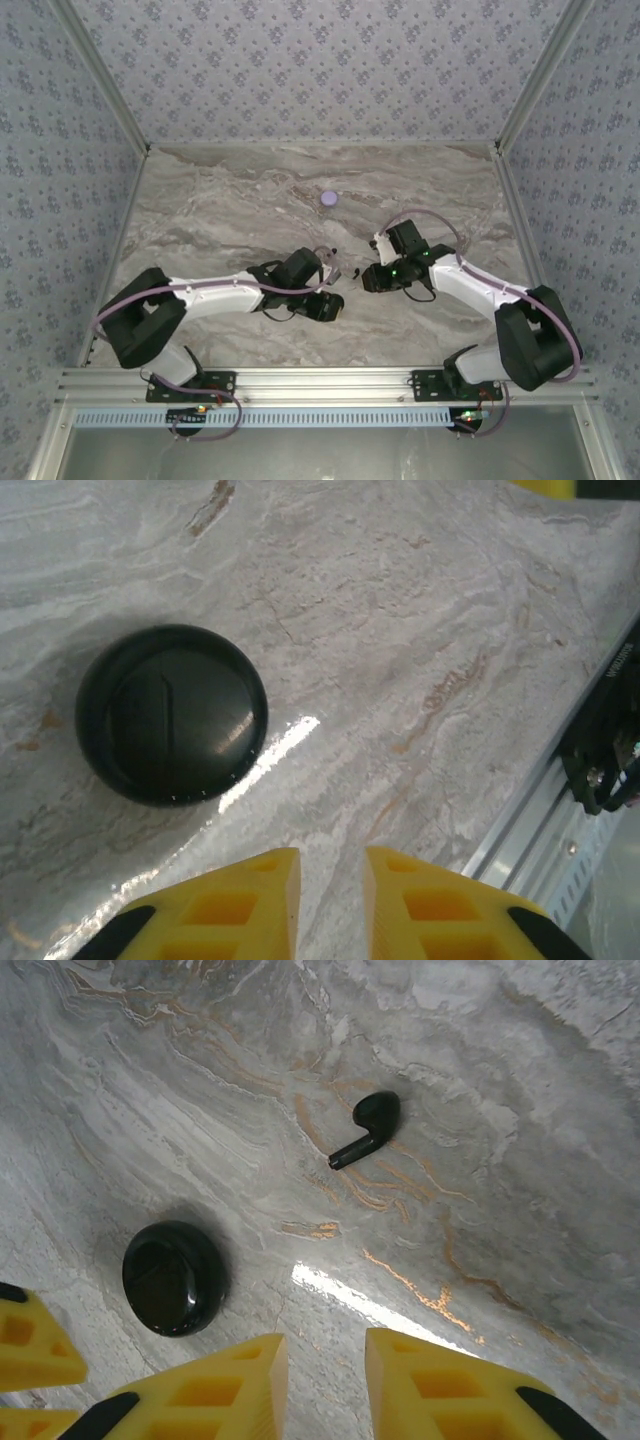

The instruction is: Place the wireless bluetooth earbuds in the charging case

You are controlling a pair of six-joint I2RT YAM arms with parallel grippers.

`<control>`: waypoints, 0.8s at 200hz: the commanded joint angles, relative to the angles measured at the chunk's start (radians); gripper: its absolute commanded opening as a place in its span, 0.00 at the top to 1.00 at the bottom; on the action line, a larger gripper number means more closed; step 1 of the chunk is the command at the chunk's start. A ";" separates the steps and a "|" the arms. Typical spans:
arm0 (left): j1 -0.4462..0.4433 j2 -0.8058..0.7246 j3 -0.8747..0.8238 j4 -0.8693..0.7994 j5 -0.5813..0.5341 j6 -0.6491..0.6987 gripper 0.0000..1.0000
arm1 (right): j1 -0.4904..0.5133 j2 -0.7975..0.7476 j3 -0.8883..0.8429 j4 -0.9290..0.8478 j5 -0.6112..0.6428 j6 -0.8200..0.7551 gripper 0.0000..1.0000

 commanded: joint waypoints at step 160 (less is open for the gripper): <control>-0.006 0.080 0.016 -0.064 -0.259 -0.118 0.83 | 0.114 0.236 0.119 0.048 0.006 0.061 0.82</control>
